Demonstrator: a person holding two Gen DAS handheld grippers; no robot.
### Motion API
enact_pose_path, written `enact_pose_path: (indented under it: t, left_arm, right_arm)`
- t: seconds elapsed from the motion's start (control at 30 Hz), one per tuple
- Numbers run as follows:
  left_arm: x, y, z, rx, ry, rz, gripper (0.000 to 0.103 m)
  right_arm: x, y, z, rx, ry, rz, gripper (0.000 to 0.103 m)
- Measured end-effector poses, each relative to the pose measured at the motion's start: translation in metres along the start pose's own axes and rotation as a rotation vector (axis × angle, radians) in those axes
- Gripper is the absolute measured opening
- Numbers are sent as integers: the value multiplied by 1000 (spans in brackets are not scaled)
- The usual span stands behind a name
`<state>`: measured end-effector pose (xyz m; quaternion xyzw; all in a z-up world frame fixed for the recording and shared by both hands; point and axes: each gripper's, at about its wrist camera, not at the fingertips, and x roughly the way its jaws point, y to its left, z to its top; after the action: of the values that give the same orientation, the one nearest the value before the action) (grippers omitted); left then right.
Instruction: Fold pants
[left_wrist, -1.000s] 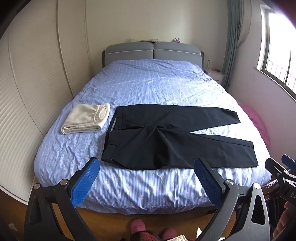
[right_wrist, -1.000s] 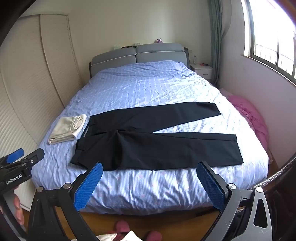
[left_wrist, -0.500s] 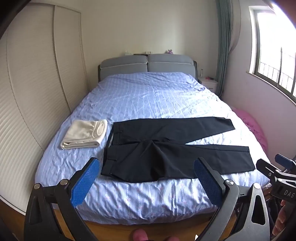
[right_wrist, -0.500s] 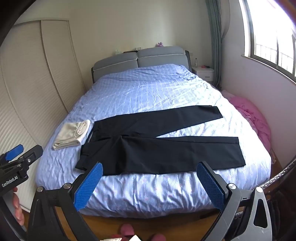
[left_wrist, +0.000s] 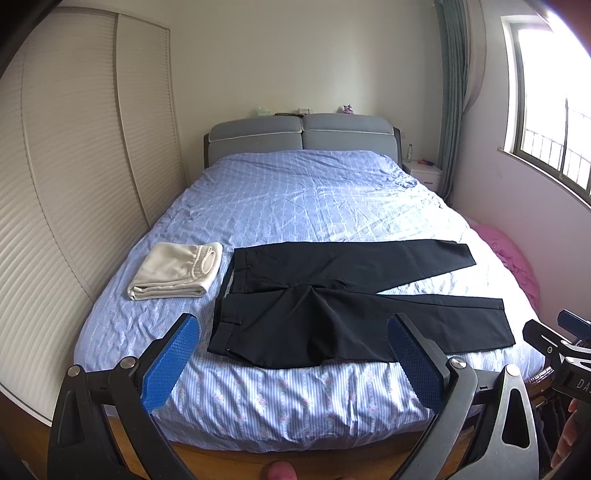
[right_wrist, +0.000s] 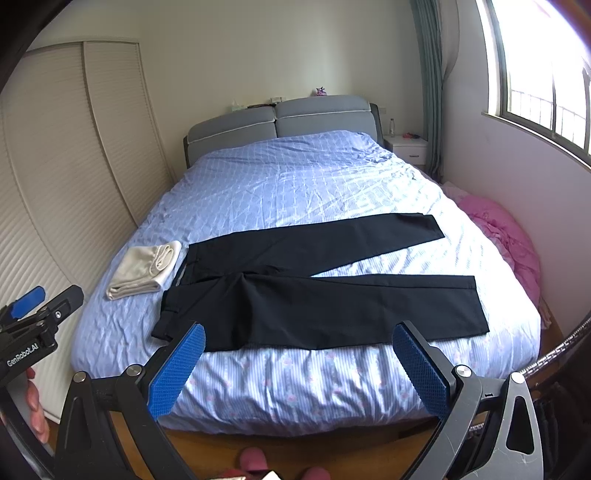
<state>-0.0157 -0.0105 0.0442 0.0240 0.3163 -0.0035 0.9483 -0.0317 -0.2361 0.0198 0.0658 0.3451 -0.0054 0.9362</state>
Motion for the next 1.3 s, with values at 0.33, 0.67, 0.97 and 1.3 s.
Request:
enact_pose_path:
  t: [0.33,0.67,0.97,1.3]
  left_arm:
    - [-1,1,-4,-7,-4,0,103]
    - [0,4,-3,-11,-3,-1,103]
    - [2,6,-3,-18,-5,-3,103]
    - [7,8,-3,-29,-4,2,103]
  right_arm:
    - [-2,-4,2,-1,-6,5,103]
    - [-2,-4,5,-10,-8,10,103]
    - [1,-4,7,-14,-9,15,103]
    - [4,0,5,-27,-5,28,103]
